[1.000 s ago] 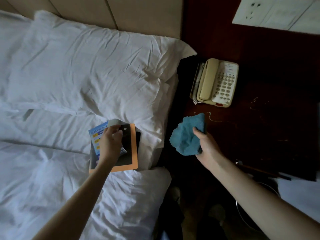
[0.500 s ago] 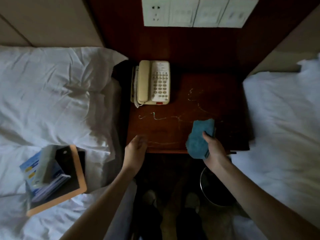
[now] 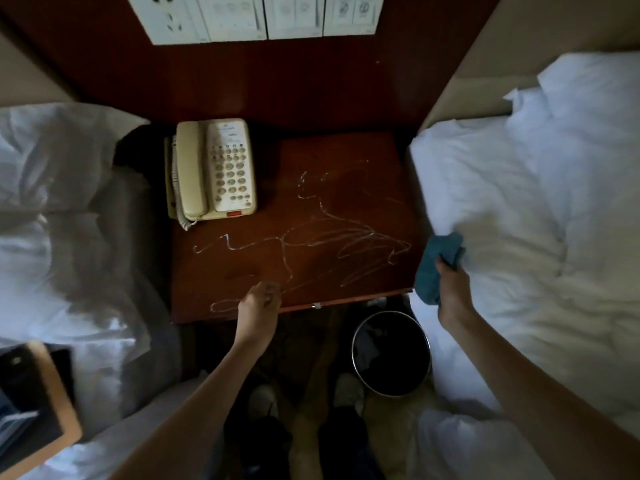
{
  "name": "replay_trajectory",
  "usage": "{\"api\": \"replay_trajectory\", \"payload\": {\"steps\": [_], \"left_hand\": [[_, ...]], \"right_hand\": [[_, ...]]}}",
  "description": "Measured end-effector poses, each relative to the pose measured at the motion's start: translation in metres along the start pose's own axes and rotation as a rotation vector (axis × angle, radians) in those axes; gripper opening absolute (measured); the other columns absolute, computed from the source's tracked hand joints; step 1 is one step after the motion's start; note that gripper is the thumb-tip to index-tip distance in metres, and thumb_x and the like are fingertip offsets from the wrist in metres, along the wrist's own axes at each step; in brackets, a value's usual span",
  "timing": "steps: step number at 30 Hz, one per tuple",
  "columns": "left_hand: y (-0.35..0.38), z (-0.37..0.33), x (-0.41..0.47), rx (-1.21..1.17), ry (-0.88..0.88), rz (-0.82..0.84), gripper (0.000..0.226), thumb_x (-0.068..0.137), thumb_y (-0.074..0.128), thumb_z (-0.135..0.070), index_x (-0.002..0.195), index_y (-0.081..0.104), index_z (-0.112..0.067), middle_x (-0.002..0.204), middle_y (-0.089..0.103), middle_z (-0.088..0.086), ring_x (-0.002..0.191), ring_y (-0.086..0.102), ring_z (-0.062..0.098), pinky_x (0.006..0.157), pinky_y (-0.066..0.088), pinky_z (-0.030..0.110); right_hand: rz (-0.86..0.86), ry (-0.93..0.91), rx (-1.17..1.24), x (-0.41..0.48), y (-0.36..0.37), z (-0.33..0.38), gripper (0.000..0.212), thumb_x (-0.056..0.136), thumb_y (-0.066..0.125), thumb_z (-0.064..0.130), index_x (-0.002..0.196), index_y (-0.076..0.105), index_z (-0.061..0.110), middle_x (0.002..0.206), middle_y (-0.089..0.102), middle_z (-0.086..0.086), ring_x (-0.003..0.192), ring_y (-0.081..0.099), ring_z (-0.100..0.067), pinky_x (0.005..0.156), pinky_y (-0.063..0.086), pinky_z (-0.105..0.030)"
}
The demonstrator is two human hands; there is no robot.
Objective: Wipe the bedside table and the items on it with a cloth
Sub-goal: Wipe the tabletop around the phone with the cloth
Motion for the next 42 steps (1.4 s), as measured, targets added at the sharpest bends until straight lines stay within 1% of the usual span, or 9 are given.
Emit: {"api": "replay_trajectory", "payload": {"steps": [3, 6, 8, 10, 14, 24, 35, 40, 42], "left_hand": [[0.003, 0.003, 0.006, 0.054, -0.007, -0.011, 0.023, 0.094, 0.049, -0.008, 0.114, 0.060, -0.007, 0.115, 0.061, 0.009, 0.102, 0.057, 0.017, 0.078, 0.044, 0.020], [-0.004, 0.005, 0.012, 0.145, 0.028, -0.049, 0.027, 0.090, 0.054, -0.003, 0.116, 0.060, -0.005, 0.121, 0.057, 0.012, 0.112, 0.054, 0.027, 0.093, 0.048, 0.042], [-0.013, 0.010, 0.015, 0.211, 0.026, -0.082, 0.031, 0.088, 0.057, -0.005, 0.119, 0.060, -0.007, 0.127, 0.054, 0.012, 0.118, 0.048, 0.031, 0.098, 0.043, 0.047], [-0.024, 0.018, 0.017, 0.247, 0.002, -0.115, 0.032, 0.089, 0.058, -0.010, 0.122, 0.059, -0.010, 0.128, 0.052, 0.012, 0.119, 0.044, 0.032, 0.100, 0.039, 0.048], [-0.048, 0.040, 0.020, 0.310, -0.054, -0.142, 0.034, 0.091, 0.054, -0.013, 0.125, 0.056, -0.014, 0.129, 0.049, 0.012, 0.119, 0.040, 0.034, 0.099, 0.032, 0.050], [-0.111, 0.103, 0.009, 0.301, -0.104, -0.235, 0.034, 0.083, 0.057, 0.003, 0.117, 0.059, 0.000, 0.117, 0.054, 0.025, 0.104, 0.047, 0.044, 0.091, 0.038, 0.045], [-0.160, 0.170, -0.006, 0.012, -0.233, -0.295, 0.034, 0.086, 0.055, 0.002, 0.119, 0.057, 0.000, 0.115, 0.060, 0.024, 0.103, 0.060, 0.038, 0.088, 0.048, 0.044], [-0.173, 0.189, -0.016, -0.134, -0.292, -0.325, 0.036, 0.088, 0.050, 0.003, 0.122, 0.057, -0.004, 0.112, 0.064, 0.010, 0.099, 0.059, 0.019, 0.078, 0.040, 0.019], [-0.175, 0.192, -0.018, -0.144, -0.305, -0.322, 0.034, 0.089, 0.049, -0.001, 0.122, 0.059, -0.007, 0.111, 0.065, 0.009, 0.097, 0.059, 0.017, 0.079, 0.042, 0.021]], "right_hand": [[-0.040, -0.040, -0.156, 0.026, 0.001, -0.006, 0.040, 0.095, 0.052, 0.023, 0.133, 0.048, 0.010, 0.121, 0.059, -0.018, 0.095, 0.060, -0.030, 0.068, 0.047, -0.038], [0.018, -0.054, -0.329, 0.044, 0.021, -0.026, 0.048, 0.095, 0.050, 0.027, 0.141, 0.041, 0.015, 0.120, 0.056, -0.010, 0.094, 0.056, -0.023, 0.068, 0.045, -0.032], [0.067, -0.143, -0.558, 0.048, 0.042, -0.038, 0.056, 0.096, 0.049, 0.028, 0.147, 0.029, 0.016, 0.144, 0.041, -0.009, 0.127, 0.043, -0.026, 0.098, 0.041, -0.039], [0.105, -0.253, -0.800, 0.042, 0.063, -0.051, 0.063, 0.096, 0.048, 0.029, 0.150, 0.017, 0.017, 0.159, 0.011, -0.004, 0.146, 0.011, -0.022, 0.117, 0.012, -0.043], [0.145, -0.402, -1.117, 0.017, 0.099, -0.078, 0.060, 0.097, 0.042, 0.034, 0.150, 0.016, 0.022, 0.160, -0.005, -0.003, 0.147, -0.006, -0.022, 0.117, 0.000, -0.045], [0.360, -0.643, -1.301, -0.075, 0.200, -0.130, 0.058, 0.098, 0.030, 0.044, 0.149, 0.002, 0.033, 0.155, -0.023, 0.001, 0.144, -0.019, -0.020, 0.115, -0.008, -0.044], [0.721, -0.961, -1.517, -0.179, 0.296, -0.192, 0.062, 0.097, 0.033, 0.043, 0.150, 0.003, 0.031, 0.158, -0.019, -0.004, 0.144, -0.021, -0.024, 0.117, -0.006, -0.044], [0.843, -1.103, -1.573, -0.212, 0.335, -0.207, 0.062, 0.096, 0.037, 0.044, 0.150, 0.011, 0.030, 0.159, -0.013, -0.004, 0.145, -0.013, -0.027, 0.115, -0.002, -0.045], [0.852, -1.135, -1.613, -0.216, 0.345, -0.210, 0.061, 0.096, 0.032, 0.048, 0.150, 0.007, 0.031, 0.159, -0.015, -0.003, 0.145, -0.015, -0.025, 0.116, -0.004, -0.045]]}}
Point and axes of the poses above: each hand's wrist, its own x-axis towards the middle knuckle, its own y-axis out of the palm, z = x × y, the point moved 10 cm from there along x, towards the middle knuckle
